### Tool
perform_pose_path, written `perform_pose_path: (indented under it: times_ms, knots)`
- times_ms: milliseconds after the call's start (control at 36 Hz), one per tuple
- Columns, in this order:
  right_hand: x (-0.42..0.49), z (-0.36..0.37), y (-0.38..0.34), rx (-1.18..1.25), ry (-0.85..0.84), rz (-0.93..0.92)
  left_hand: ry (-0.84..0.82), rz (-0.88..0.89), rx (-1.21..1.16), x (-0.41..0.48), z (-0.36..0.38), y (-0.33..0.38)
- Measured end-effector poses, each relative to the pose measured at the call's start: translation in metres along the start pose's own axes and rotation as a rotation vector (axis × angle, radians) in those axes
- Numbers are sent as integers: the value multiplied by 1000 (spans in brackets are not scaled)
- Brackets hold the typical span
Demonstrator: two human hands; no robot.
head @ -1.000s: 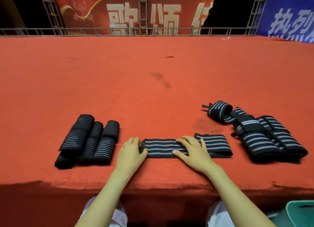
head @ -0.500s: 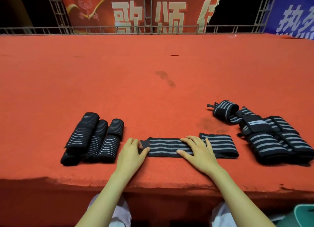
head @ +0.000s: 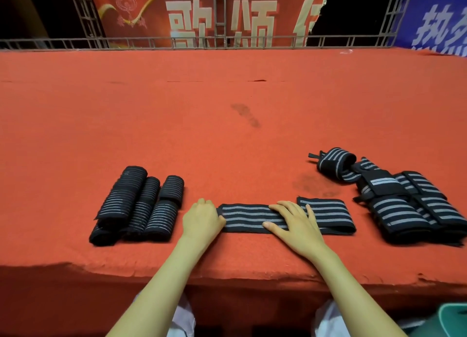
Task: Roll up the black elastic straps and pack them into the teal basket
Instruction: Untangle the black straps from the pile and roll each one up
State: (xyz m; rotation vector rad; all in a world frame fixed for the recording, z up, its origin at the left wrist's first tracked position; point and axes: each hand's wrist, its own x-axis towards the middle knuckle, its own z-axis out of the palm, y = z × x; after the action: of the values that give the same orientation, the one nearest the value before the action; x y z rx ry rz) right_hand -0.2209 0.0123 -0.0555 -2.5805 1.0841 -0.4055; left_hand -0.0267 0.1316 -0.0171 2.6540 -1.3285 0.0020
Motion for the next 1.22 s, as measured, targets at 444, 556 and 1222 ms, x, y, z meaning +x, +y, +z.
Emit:
perform_pose_path:
  times_ms: [444, 556, 1222]
  knots:
    - [1, -1, 1, -7, -3, 5, 174, -117, -252, -7, -25, -34]
    - [0, -1, 0, -17, -4, 6, 173, -116, -392, -10, -20, -36]
    - [-2, 4, -27, -90, 26, 53, 242, -100, -305, -14, -12, -61]
